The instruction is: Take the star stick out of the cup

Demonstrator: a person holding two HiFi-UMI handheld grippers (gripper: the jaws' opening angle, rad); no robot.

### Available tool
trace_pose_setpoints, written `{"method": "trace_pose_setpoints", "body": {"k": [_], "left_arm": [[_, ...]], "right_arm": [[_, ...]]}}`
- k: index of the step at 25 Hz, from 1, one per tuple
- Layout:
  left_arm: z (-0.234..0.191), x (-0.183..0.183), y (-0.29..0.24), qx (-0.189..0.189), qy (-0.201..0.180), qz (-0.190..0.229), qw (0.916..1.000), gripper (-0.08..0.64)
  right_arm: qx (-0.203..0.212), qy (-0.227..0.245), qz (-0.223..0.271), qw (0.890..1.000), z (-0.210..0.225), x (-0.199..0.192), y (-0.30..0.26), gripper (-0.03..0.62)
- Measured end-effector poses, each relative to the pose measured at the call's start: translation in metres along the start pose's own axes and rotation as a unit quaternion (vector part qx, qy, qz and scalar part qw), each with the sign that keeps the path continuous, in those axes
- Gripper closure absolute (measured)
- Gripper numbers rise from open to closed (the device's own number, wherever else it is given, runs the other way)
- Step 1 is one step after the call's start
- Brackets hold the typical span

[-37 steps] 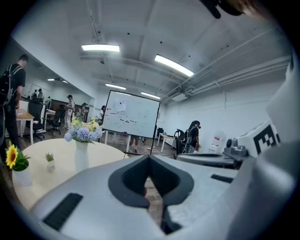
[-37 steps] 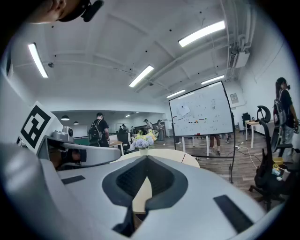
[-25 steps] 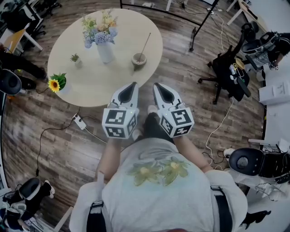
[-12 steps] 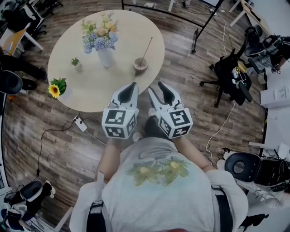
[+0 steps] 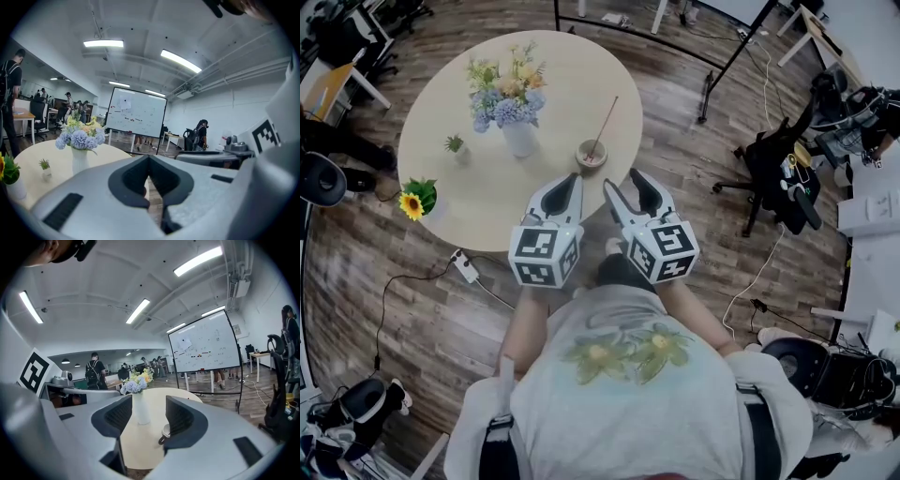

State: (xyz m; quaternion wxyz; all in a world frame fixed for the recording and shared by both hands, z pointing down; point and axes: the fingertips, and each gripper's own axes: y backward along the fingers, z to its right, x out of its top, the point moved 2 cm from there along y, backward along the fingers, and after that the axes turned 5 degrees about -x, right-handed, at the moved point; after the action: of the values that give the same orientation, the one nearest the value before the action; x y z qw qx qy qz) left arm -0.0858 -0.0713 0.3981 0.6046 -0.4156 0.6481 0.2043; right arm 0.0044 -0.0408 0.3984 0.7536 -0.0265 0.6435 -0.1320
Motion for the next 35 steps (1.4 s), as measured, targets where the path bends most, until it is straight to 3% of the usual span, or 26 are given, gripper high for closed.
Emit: {"method": "trace_pose_setpoints", "body": {"k": [18,35], "left_arm": [[-0.027,0.015,-0.063,0.024,0.01,-0.007,0.9996,0.558],[-0.05,0.015,-0.109,0.066,0.026,-0.025,0.9972,0.557]], "right_arm": [[0.005,-0.029,-0.019,0.999,0.069,0.018,-0.066,0.376],[0.039,-0.064,-0.057,0.996,0.116,0.012,-0.126,0.376]]}}
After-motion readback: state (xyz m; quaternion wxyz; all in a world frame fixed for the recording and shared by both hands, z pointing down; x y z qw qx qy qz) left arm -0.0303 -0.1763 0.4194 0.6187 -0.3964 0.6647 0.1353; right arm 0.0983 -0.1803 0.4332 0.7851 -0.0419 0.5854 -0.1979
